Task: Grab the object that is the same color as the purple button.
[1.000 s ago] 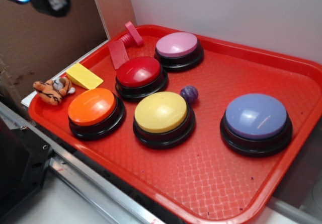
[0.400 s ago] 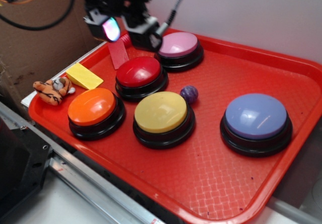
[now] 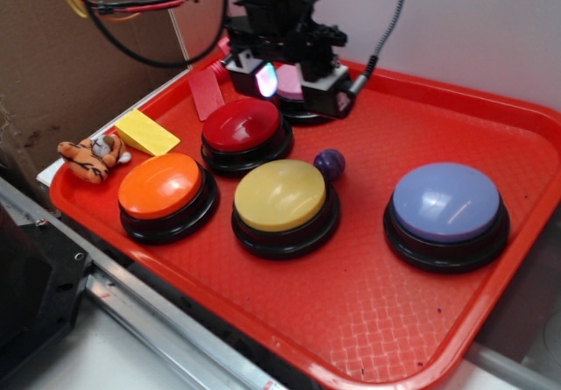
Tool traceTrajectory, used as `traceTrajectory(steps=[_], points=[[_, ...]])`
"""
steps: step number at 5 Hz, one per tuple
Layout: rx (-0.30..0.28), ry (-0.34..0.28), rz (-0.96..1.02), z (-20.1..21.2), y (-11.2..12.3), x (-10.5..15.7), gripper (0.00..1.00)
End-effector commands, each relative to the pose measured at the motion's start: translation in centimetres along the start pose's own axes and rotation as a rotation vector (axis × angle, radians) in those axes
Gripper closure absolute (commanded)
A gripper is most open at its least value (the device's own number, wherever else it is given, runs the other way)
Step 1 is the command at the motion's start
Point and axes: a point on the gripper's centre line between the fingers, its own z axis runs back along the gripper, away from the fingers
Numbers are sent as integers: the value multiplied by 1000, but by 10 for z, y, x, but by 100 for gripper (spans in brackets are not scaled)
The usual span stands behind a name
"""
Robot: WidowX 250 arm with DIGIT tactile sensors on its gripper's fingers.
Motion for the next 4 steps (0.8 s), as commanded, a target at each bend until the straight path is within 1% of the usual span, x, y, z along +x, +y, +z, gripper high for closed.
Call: traceTrajectory(steps=[1,2,3,4], points=[[-5,-81,-103,-4,-21,23,0],[-23,-58,-196,-23,-31,23,0],[-38,-40,-248,-32,-41,16,0],[-69,-14,-263,-39,-46,7,0]])
